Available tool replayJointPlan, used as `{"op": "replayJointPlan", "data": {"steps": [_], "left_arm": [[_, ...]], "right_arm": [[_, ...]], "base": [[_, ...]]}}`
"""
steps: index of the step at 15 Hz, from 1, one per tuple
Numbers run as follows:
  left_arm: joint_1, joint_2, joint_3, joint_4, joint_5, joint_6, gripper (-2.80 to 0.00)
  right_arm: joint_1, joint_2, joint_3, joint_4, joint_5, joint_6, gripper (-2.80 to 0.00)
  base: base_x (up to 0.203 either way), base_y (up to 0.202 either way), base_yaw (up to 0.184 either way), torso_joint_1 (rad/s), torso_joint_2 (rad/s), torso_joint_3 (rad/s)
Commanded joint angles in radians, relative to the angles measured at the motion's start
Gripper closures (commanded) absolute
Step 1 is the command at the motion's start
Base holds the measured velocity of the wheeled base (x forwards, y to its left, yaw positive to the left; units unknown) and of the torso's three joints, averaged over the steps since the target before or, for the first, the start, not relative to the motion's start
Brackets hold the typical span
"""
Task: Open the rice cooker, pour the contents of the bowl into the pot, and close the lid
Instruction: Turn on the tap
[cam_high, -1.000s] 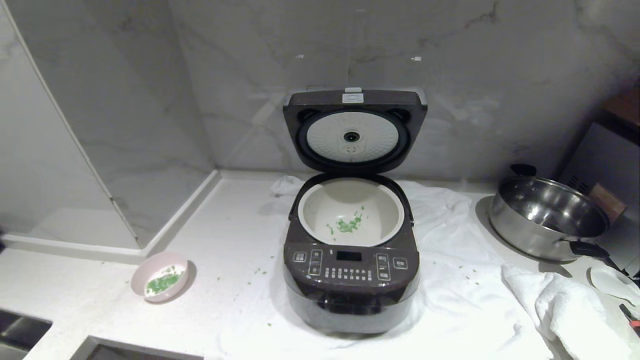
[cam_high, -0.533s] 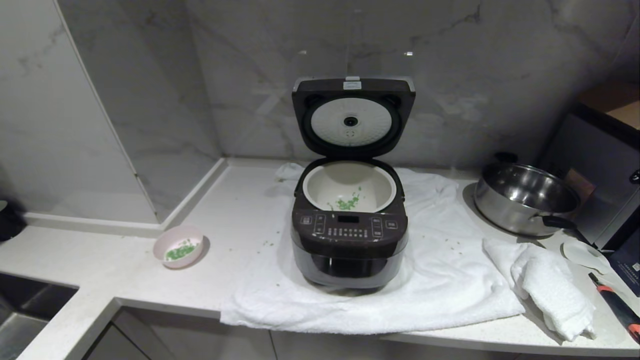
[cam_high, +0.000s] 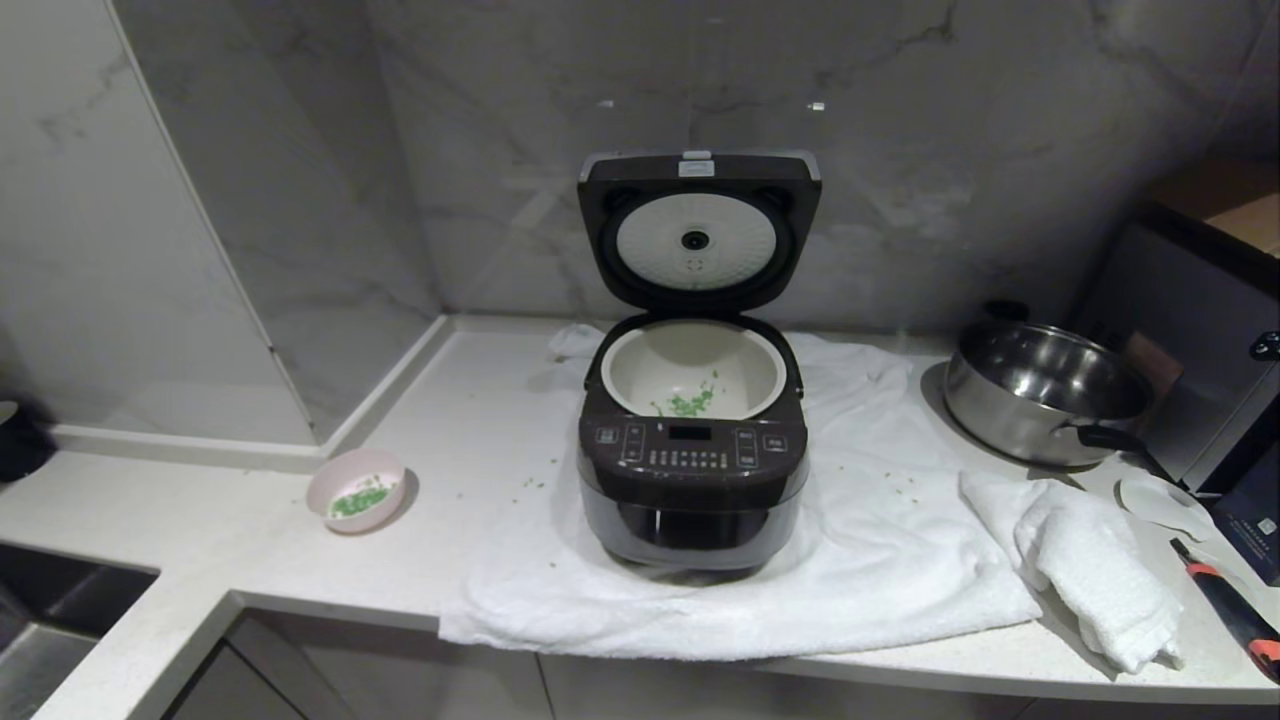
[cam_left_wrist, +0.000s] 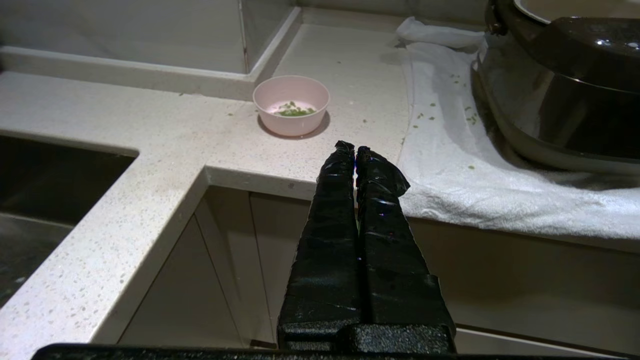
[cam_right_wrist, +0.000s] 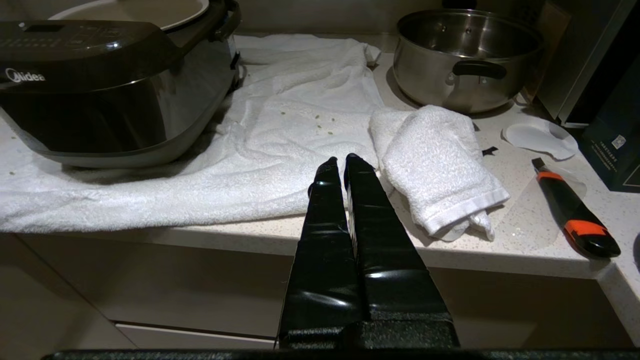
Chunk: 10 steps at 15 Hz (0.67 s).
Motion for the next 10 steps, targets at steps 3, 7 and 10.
{"op": "replayJointPlan", "data": {"steps": [3,7,10], "left_arm": [[-0.001,-0.003,0.000,0.000,0.001,0.000,0.00],[-0.001,-0.003,0.001,0.000,0.001,-0.002,0.00],[0.000,-0.003,0.000,0.000,0.001,0.000,0.00]], "right_arm": [[0.001,0.000,0.000,0.000,0.000,0.000,0.00],[0.001,0.000,0.000,0.001,0.000,0.000,0.00],[0.001,0.000,0.000,-0.001,0.000,0.000,0.00]], "base": [[-0.003,0.001,0.019,0.002,0.00,0.000],[-0.005,-0.006,0.162,0.007,0.00,0.001],[-0.002,-0.013,0.171,0.003,0.00,0.002]]}}
